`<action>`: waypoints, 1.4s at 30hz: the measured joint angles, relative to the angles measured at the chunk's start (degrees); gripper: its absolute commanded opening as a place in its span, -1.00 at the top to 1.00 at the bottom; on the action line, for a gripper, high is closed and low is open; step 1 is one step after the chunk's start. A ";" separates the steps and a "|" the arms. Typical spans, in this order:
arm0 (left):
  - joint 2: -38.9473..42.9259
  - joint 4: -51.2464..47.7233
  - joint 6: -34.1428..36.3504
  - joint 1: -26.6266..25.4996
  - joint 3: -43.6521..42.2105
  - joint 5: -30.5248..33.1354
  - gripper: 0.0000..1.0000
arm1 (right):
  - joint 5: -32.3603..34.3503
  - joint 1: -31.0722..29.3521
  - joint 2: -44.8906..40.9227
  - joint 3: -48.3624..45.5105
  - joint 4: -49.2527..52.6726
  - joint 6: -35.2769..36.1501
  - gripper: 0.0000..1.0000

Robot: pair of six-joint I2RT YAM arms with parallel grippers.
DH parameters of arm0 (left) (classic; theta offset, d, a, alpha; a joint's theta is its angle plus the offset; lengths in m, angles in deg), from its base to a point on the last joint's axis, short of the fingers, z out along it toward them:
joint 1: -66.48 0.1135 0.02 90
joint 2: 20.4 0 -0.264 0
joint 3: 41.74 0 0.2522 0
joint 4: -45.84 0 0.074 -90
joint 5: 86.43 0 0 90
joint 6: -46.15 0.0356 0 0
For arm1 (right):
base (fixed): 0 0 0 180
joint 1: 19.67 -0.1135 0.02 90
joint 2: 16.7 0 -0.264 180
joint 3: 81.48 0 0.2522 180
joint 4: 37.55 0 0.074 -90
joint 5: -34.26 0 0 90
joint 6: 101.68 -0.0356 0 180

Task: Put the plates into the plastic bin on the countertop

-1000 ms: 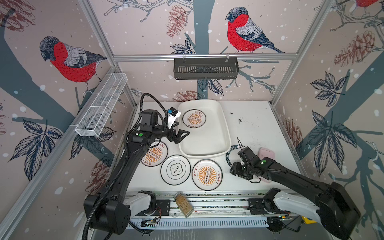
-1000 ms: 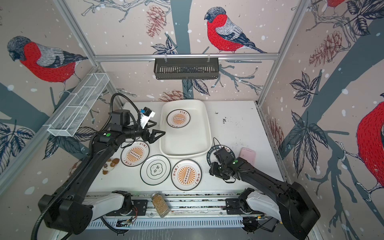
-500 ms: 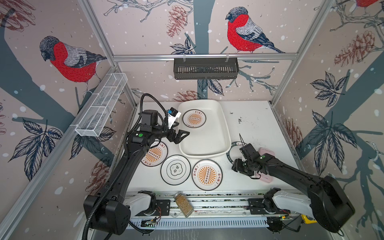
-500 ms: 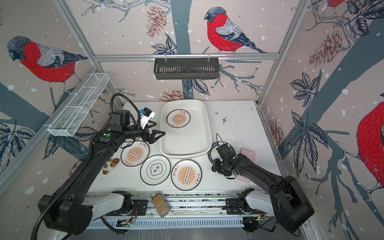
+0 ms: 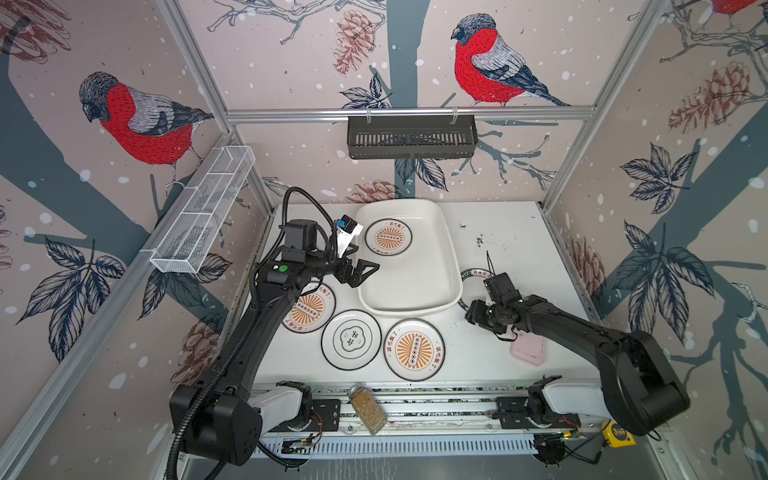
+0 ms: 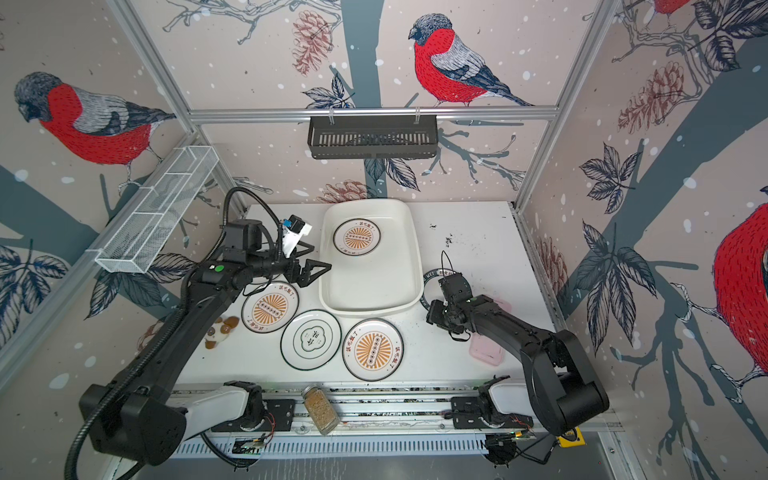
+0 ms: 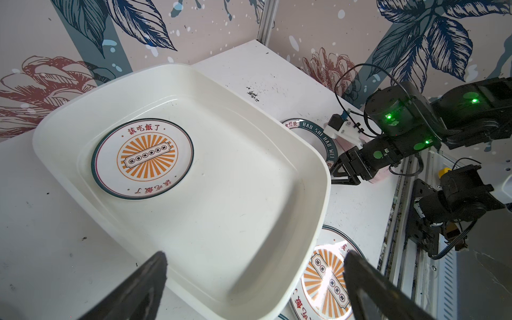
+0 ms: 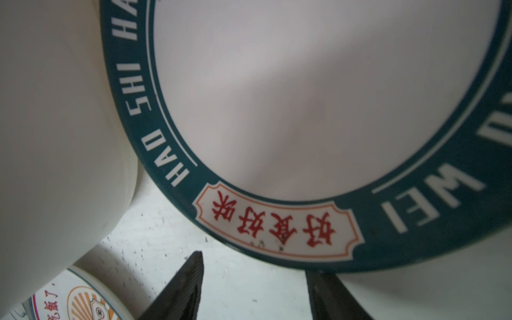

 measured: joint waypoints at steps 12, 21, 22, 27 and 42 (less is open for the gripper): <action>-1.55 0.13 1.20 0.00 -0.42 0.22 -0.96 | -0.39 8.46 12.48 8.50 -9.14 5.51 -0.25; -1.86 0.15 1.49 0.00 -1.14 0.26 -0.97 | -3.02 12.41 18.67 13.84 -12.87 7.41 -0.28; -1.88 0.15 1.49 0.00 -1.18 0.26 -0.97 | -3.10 12.74 18.62 13.92 -12.72 7.78 -0.30; -1.53 0.04 1.46 0.00 -2.03 0.24 -0.97 | -3.13 14.75 14.88 11.67 -9.77 8.41 -0.34; 0.46 -0.11 1.25 -0.04 -2.12 0.17 -0.97 | -18.62 29.75 13.16 9.46 -13.35 6.54 -0.18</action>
